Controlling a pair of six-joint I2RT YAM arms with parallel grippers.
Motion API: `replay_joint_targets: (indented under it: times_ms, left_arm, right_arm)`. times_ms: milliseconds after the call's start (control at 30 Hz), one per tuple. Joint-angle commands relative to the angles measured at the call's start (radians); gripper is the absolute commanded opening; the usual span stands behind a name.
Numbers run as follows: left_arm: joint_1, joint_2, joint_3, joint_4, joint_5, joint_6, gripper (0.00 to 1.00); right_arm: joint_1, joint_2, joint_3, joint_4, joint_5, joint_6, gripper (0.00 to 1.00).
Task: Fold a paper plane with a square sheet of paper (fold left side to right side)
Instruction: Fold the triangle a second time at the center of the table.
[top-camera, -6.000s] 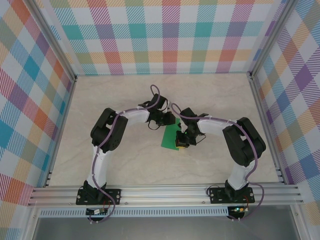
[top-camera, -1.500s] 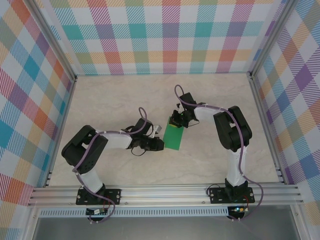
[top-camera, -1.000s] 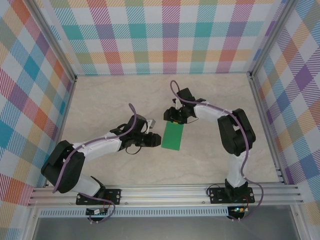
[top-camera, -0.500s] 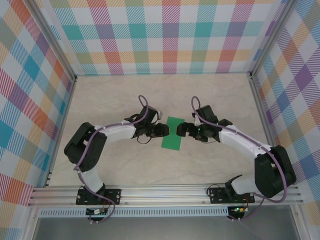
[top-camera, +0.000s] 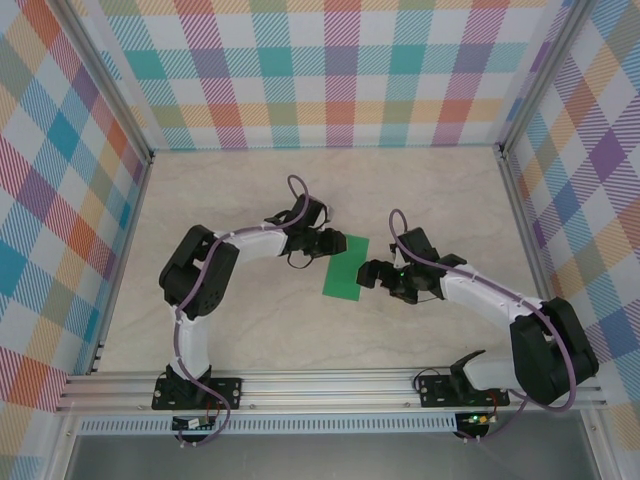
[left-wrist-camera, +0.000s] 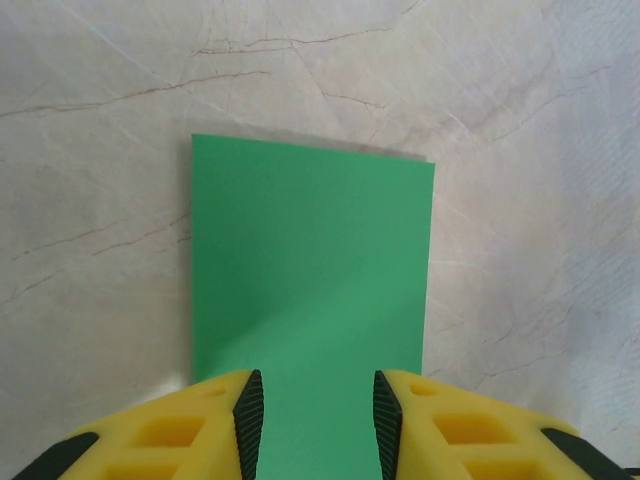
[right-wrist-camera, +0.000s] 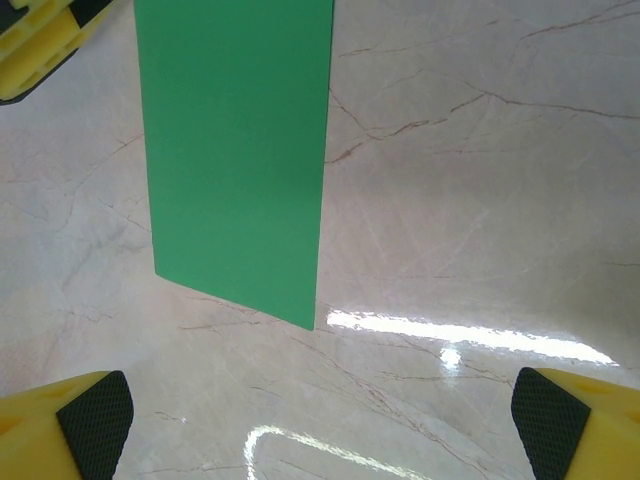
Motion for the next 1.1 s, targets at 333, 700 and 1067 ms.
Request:
replay_joint_targets:
  times_ms: [333, 700, 1067]
  left_arm:
    - [0.006, 0.062, -0.026, -0.048, -0.006, 0.027, 0.35]
    - [0.007, 0.041, -0.062, -0.013, -0.002, 0.015, 0.35]
    - [0.006, 0.041, -0.058, -0.018, -0.003, 0.02, 0.35]
  right_arm:
    - [-0.012, 0.098, 0.066, 0.086, -0.045, 0.094, 0.92]
    - [-0.027, 0.297, 0.098, 0.261, -0.18, 0.255, 0.65]
    - [-0.011, 0.351, 0.1, 0.288, -0.185, 0.276, 0.53]
